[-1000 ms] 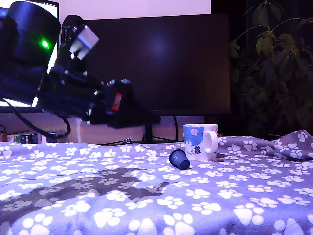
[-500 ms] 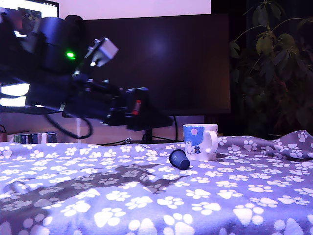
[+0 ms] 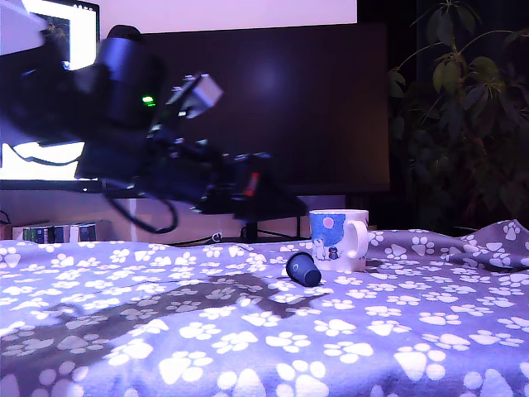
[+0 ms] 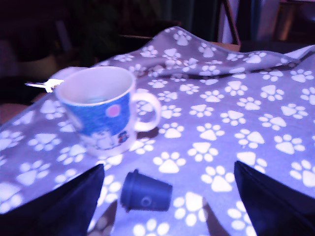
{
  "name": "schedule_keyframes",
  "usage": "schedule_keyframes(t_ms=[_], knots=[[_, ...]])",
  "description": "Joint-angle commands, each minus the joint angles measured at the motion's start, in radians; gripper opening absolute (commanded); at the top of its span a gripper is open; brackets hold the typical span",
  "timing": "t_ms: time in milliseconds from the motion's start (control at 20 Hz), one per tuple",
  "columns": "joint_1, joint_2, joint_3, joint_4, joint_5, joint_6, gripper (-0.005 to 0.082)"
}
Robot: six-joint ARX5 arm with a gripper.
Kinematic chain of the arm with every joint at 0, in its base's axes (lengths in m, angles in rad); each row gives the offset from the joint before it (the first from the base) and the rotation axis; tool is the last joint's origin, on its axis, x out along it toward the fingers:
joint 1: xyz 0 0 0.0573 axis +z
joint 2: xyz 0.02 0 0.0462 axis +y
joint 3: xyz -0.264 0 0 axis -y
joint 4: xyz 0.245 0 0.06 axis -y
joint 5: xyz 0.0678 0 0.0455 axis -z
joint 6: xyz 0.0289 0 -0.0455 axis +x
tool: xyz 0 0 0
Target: Pick up the coffee capsules on the table and drop them inside the coffee cup
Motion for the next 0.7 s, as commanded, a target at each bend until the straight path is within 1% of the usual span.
schedule_keyframes(t_ms=[0, 300, 400, 550, 650], knots=[[-0.015, 0.044, 0.03, -0.029, 0.001, 0.026, 0.0767], [-0.025, 0.124, 0.173, -0.204, -0.002, 0.048, 0.0767], [-0.025, 0.146, 0.206, -0.236, -0.025, 0.056, 0.0767], [-0.025, 0.175, 0.253, -0.306, -0.026, 0.076, 0.0767], [-0.026, 0.187, 0.269, -0.331, -0.026, 0.079, 0.0767]])
